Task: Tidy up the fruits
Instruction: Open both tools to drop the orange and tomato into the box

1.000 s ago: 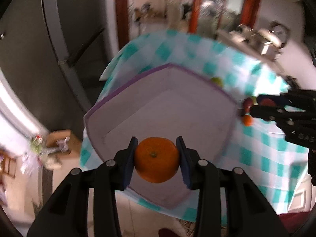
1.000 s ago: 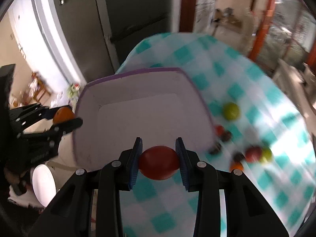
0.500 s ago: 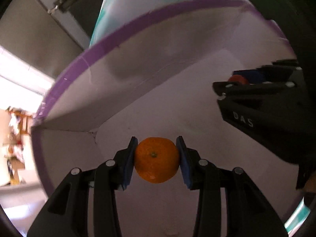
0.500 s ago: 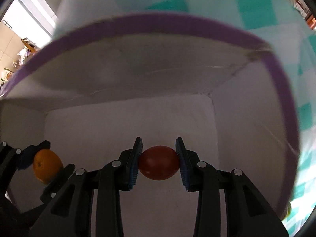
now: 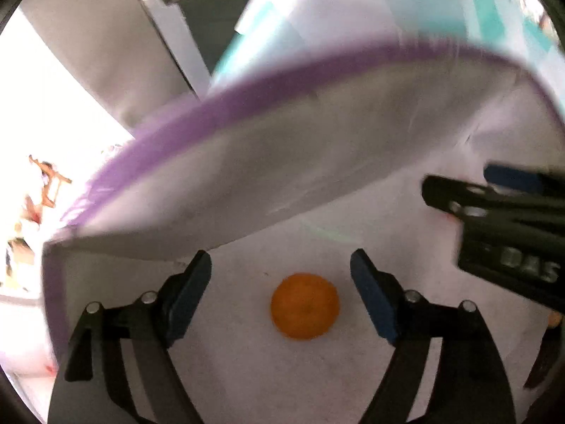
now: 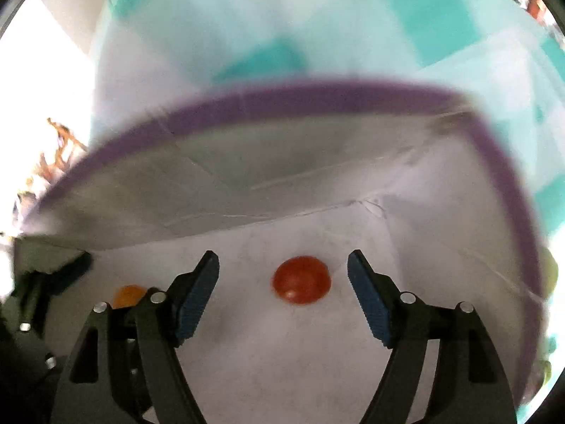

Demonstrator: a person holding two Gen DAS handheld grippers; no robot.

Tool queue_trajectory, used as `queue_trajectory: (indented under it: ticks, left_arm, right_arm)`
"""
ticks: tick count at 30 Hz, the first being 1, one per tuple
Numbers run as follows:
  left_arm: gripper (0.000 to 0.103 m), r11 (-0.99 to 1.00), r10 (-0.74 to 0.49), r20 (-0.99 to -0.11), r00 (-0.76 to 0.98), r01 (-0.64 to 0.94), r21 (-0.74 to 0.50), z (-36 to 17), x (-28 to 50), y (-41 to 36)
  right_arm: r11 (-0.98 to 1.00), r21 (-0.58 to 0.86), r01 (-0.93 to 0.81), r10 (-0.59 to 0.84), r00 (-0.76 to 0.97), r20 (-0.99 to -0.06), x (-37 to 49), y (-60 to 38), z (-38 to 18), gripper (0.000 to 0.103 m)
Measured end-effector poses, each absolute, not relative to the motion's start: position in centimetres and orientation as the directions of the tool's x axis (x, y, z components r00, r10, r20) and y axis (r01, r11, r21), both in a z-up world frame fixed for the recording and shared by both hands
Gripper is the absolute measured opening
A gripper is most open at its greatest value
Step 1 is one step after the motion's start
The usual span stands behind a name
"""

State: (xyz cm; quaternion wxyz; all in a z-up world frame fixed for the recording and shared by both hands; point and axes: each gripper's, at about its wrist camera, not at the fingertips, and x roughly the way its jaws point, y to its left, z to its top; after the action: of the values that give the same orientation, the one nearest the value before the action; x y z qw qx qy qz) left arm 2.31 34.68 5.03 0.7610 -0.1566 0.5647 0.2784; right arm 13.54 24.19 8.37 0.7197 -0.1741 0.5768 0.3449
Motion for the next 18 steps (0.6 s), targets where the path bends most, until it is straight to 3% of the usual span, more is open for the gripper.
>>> queue_trajectory:
  ticks: [2, 7, 10, 13, 18]
  left_arm:
    - [0.085, 0.791, 0.203, -0.943, 0.264, -0.612, -0.001, 7.6, 1.5, 34.6]
    - [0.093, 0.842, 0.212, -0.887, 0.409, -0.538, -0.046, 15.8, -1.0, 31.5]
    - [0.101, 0.865, 0.252, -0.836, 0.487, -0.501, -0.032, 20.8, -1.6, 29.9]
    - [0.101, 0.89, 0.287, -0.767, 0.574, -0.456, -0.008, 25.3, -5.0, 28.2]
    - [0.101, 0.924, 0.339, -0.605, 0.72, -0.377, 0.07, 31.1, -8.7, 22.3]
  right_arm:
    - [0.709, 0.136, -0.692, 0.301, 0.122, -0.946, 12.9, 23.0, 11.3, 0.075]
    - [0.695, 0.071, -0.715, 0.336, 0.236, -0.912, 9.6, 18.4, 21.6, 0.08]
    - [0.699, 0.049, -0.713, 0.362, 0.294, -0.885, 8.9, 15.8, 26.7, 0.08]
    - [0.721, -0.008, -0.693, 0.375, 0.4, -0.836, 5.0, 11.2, 32.3, 0.085]
    - [0.776, -0.059, -0.628, 0.366, 0.524, -0.769, -1.2, 3.6, 37.5, 0.086]
